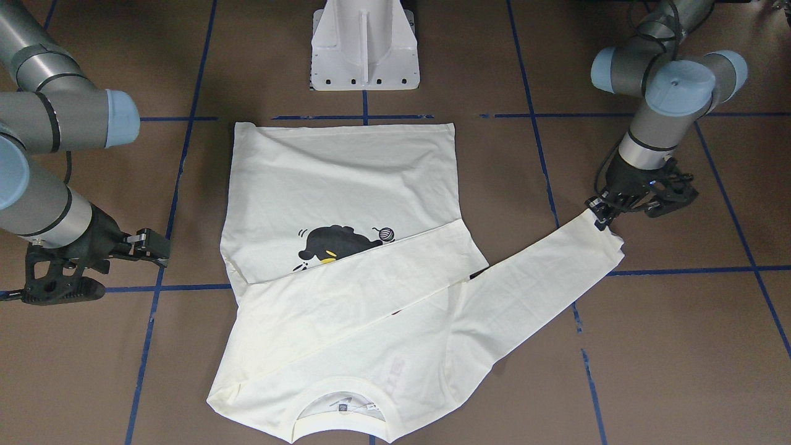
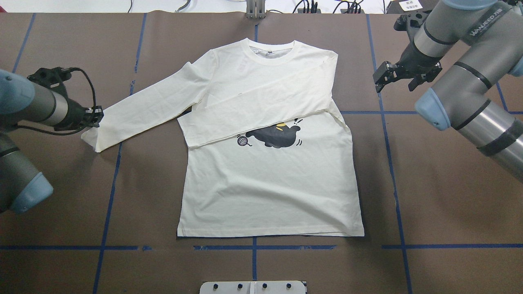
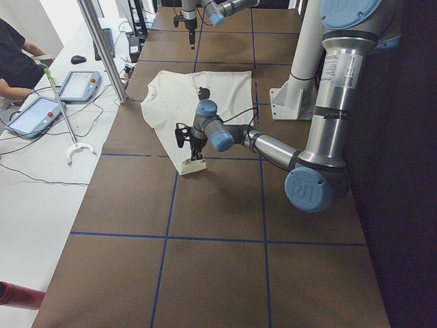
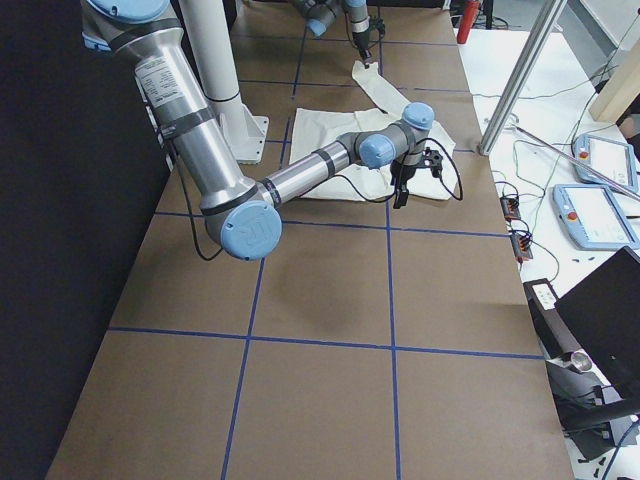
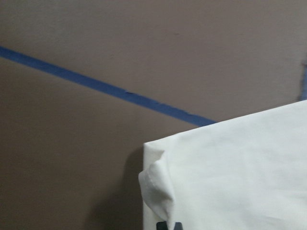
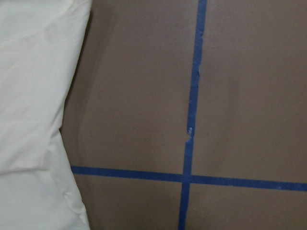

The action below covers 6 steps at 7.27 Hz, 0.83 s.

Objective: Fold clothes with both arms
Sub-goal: 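Fold the held sleeve across the shirt front with the left gripper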

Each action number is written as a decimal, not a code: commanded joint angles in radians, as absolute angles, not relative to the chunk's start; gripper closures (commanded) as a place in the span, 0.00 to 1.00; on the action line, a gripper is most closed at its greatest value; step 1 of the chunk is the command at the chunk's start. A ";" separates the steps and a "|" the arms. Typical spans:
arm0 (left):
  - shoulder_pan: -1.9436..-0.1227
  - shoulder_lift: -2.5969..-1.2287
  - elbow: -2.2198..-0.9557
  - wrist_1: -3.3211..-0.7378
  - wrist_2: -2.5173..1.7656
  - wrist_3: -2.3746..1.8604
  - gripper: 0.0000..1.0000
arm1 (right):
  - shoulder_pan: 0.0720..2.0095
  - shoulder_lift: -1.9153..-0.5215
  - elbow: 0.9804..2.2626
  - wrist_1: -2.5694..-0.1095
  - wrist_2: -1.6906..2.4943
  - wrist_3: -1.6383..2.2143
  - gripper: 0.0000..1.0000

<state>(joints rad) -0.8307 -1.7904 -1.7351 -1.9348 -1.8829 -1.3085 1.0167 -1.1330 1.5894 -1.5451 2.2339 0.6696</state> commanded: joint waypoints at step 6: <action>-0.839 -2.464 -1.679 -1.721 -2.014 -1.370 1.00 | 1.117 -1.391 1.666 -1.453 2.269 0.586 0.00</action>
